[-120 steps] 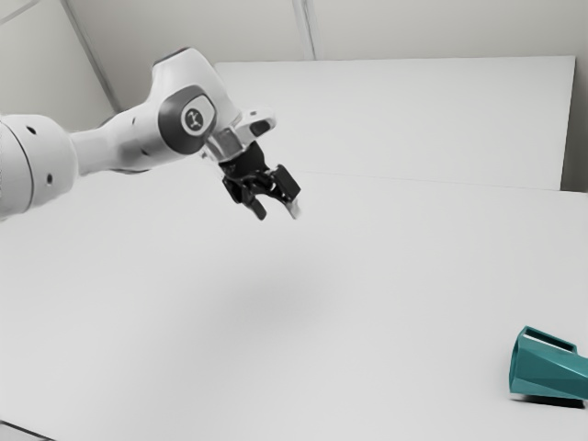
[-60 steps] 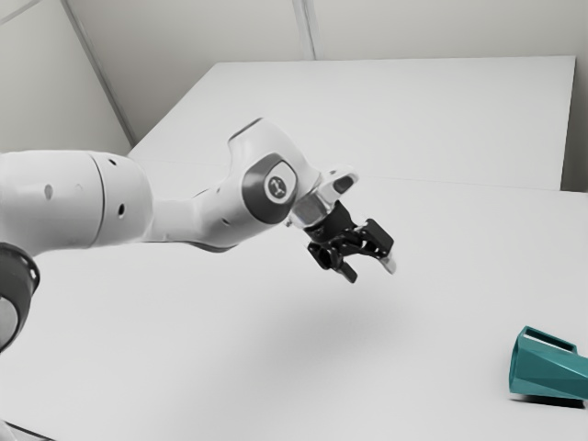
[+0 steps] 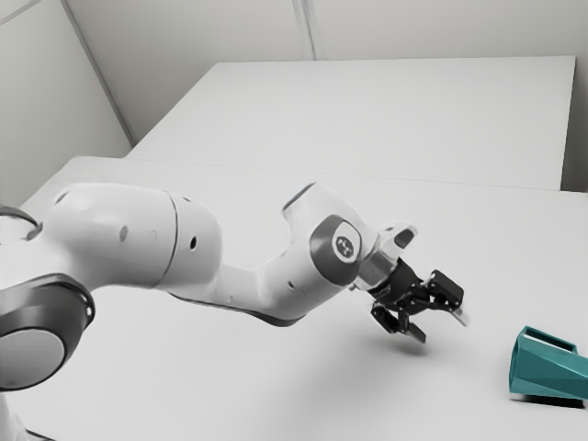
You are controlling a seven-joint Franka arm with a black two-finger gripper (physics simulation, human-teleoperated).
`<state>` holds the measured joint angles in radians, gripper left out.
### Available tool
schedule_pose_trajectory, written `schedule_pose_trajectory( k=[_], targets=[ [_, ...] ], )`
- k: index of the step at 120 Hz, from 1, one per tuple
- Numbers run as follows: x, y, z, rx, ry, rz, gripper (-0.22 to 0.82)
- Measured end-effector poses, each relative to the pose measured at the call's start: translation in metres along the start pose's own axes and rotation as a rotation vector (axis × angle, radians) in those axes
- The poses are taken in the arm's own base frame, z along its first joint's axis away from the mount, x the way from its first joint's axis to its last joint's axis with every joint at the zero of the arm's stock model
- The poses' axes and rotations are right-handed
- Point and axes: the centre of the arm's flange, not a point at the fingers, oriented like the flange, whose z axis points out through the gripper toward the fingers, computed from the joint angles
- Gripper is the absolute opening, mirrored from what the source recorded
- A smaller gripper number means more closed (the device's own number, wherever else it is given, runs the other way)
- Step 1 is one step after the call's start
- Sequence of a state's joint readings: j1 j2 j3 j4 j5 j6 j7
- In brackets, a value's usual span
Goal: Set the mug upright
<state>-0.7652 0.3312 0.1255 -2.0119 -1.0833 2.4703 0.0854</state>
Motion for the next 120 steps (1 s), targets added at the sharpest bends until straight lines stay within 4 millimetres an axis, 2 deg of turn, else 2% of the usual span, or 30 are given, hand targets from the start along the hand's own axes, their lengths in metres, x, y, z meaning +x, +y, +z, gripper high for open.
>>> schedule_pose_trajectory(
  k=[19, 42, 91, 120],
  targets=[
    [-0.007, 0.018, 0.016, -0.021, 0.014, 0.005, 0.6],
    [0.001, 0.041, 0.03, -0.042, 0.033, 0.033, 0.6],
    [-0.016, 0.083, 0.065, -0.064, 0.007, 0.108, 0.6],
    [-0.023, 0.099, 0.075, -0.061, -0.002, 0.156, 0.54]
  ],
)
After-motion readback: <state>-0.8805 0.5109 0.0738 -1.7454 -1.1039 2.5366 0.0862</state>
